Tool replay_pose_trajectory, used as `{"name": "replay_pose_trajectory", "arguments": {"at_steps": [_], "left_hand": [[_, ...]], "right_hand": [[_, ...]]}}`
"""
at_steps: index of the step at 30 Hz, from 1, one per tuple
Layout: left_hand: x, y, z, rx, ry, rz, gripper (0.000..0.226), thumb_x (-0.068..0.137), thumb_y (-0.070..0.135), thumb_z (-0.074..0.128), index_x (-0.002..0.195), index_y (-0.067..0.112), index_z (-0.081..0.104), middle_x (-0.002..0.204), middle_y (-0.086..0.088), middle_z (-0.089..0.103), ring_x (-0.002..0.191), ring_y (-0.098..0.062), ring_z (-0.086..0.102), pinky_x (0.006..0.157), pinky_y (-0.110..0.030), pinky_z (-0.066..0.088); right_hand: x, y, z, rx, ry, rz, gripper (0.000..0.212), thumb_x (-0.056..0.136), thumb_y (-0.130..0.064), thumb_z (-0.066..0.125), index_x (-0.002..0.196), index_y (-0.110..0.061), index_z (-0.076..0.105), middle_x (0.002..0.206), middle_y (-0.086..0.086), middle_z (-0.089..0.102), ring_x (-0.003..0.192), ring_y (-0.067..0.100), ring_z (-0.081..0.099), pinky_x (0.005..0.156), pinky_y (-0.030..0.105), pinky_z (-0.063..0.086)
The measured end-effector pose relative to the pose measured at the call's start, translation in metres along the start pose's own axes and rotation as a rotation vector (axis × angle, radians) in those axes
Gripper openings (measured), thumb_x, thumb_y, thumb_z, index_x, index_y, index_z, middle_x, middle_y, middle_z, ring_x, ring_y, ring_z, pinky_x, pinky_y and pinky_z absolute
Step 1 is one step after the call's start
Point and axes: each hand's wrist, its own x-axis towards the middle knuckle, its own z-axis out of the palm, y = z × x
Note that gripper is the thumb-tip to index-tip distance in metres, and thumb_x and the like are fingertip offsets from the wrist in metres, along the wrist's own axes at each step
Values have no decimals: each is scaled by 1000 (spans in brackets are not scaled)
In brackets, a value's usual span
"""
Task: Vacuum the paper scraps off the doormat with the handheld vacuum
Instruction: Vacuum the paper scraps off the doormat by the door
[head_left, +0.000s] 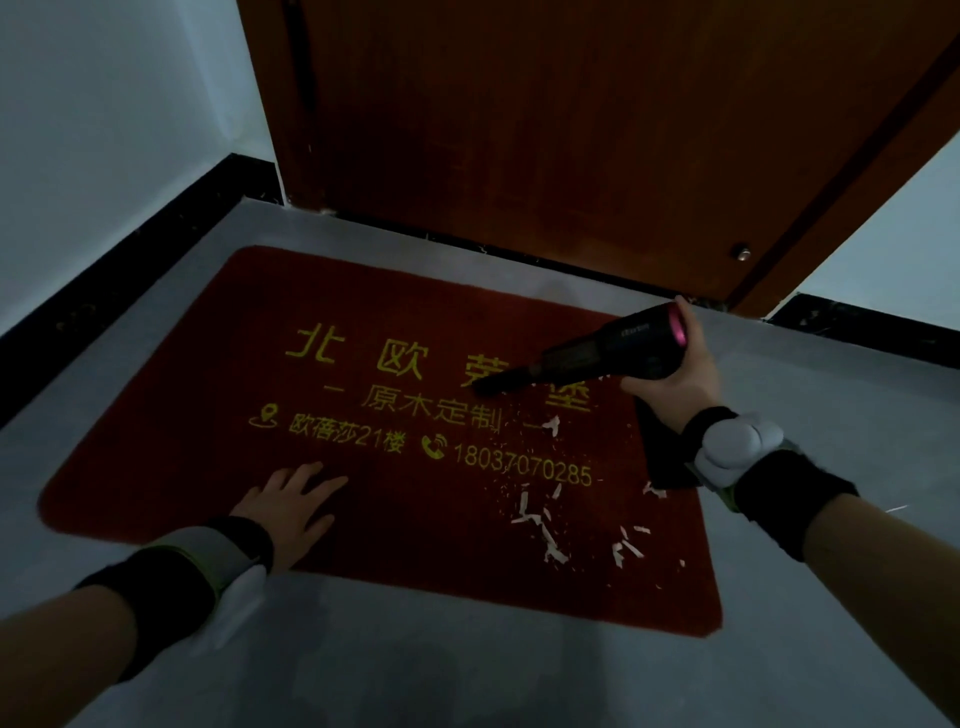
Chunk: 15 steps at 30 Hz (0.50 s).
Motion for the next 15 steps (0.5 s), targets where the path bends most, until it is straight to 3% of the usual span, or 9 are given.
{"name": "replay_pose_trajectory", "arguments": {"at_steps": [4, 9, 15], "left_hand": [[-1, 1, 5, 9, -26, -6, 60, 99, 48, 25, 148, 38, -9, 158, 1, -12, 145, -27, 0, 115, -46, 19], [0, -1, 5, -21, -8, -7, 60, 98, 51, 26, 148, 40, -7, 158, 3, -10, 145, -27, 2, 115, -46, 20], [1, 1, 12, -23, 35, -13, 63, 97, 52, 28, 147, 41, -8, 157, 1, -8, 144, -29, 2, 114, -45, 20]], "right_hand": [[10, 11, -16, -25, 144, 90, 105, 73, -10, 77, 150, -38, 10, 140, 6, 47, 119, 28, 53, 91, 33, 46], [14, 27, -36, -8, 270, 209, 107, 75, -12, 75, 149, -41, 3, 143, 8, 45, 123, 29, 51, 99, 38, 45], [6, 42, -48, -22, 364, 309, 108, 74, -13, 73, 148, -42, 0, 140, 12, 48, 118, 33, 54, 93, 42, 47]]}}
